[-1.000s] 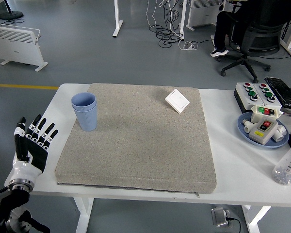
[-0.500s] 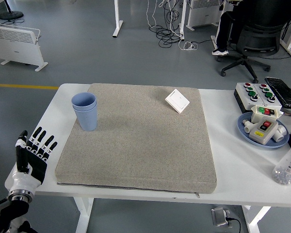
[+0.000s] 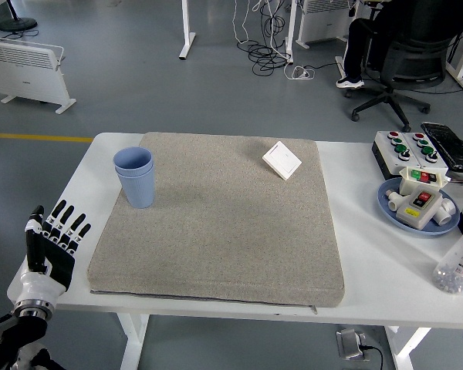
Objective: Push cup pick cup insert cup
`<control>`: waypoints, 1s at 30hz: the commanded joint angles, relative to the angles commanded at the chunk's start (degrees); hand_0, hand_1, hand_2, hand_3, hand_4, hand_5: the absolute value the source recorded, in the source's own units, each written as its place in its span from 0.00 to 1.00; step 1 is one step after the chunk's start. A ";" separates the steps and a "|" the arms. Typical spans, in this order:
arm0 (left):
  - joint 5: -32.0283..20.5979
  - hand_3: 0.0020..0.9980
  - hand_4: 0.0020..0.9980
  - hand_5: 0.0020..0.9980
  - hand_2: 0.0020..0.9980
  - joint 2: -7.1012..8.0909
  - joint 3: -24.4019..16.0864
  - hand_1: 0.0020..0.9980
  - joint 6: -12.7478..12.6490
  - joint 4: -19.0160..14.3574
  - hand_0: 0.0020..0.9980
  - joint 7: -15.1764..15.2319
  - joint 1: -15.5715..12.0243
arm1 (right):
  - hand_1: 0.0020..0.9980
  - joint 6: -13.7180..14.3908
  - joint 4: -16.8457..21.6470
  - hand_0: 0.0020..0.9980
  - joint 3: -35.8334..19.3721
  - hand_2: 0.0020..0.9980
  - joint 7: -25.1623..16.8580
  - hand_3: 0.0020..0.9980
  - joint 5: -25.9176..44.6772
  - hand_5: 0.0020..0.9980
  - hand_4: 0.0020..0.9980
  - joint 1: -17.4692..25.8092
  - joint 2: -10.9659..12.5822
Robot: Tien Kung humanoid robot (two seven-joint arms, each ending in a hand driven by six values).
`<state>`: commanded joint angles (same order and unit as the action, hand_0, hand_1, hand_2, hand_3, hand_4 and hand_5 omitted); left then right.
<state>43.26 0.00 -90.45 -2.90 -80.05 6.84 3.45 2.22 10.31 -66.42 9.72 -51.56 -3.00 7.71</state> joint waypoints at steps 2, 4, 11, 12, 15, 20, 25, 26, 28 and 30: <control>0.05 0.88 0.61 1.00 0.95 0.00 -0.01 0.86 -0.06 0.02 0.86 0.02 0.00 | 0.62 0.01 0.00 0.75 -0.13 0.62 -0.02 0.56 -0.11 0.45 0.07 -0.01 0.04; 0.05 0.88 0.61 1.00 0.95 0.00 -0.01 0.86 -0.10 0.02 0.86 0.03 -0.09 | 0.62 0.02 0.00 0.75 -0.15 0.62 -0.06 0.56 -0.21 0.45 0.07 -0.08 0.09; -0.03 0.88 0.61 1.00 0.95 0.00 -0.07 0.86 -0.30 0.12 0.86 0.10 -0.15 | 0.62 0.11 0.00 0.75 -0.22 0.62 0.00 0.56 -0.58 0.45 0.07 -0.22 0.05; -0.04 0.88 0.61 1.00 0.95 0.00 -0.07 0.86 -0.31 0.12 0.86 0.11 -0.14 | 0.62 0.11 0.00 0.75 -0.22 0.62 0.01 0.56 -0.60 0.45 0.07 -0.22 0.05; 0.01 0.88 0.61 1.00 0.95 0.00 -0.05 0.86 -0.32 0.13 0.86 0.23 -0.14 | 0.62 0.11 0.00 0.75 -0.52 0.62 0.10 0.56 -1.02 0.45 0.07 -0.22 0.05; 0.03 0.89 0.61 1.00 0.95 0.00 -0.08 0.86 -0.40 0.03 0.85 0.35 -0.23 | 0.62 0.14 0.00 0.75 -1.11 0.62 0.17 0.56 -1.53 0.45 0.07 -0.18 -0.02; 0.11 0.89 0.61 1.00 0.95 0.00 0.15 0.86 -0.48 0.06 0.85 0.44 -0.18 | 0.62 0.15 0.00 0.75 -1.47 0.63 0.20 0.56 -1.81 0.45 0.07 -0.13 -0.06; 0.13 0.89 0.61 1.00 0.95 0.00 0.18 0.86 -0.49 0.07 0.85 0.45 -0.17 | 0.62 0.16 0.00 0.75 -1.51 0.63 0.21 0.56 -1.85 0.45 0.07 -0.13 -0.06; 0.18 0.89 0.61 1.00 0.95 0.00 0.24 0.86 -0.55 0.09 0.85 0.46 -0.13 | 0.62 0.16 0.00 0.75 -1.60 0.63 0.23 0.56 -2.00 0.45 0.07 -0.15 -0.06; 0.24 0.89 0.61 1.00 0.95 0.00 0.29 0.86 -0.60 0.08 0.85 0.46 -0.13 | 0.62 0.17 0.00 0.75 -1.69 0.63 0.25 0.56 -2.10 0.45 0.07 -0.17 -0.05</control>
<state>43.50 0.00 -90.16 -3.50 -79.97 7.30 3.32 2.39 10.31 -68.11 9.97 -53.66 -3.17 7.65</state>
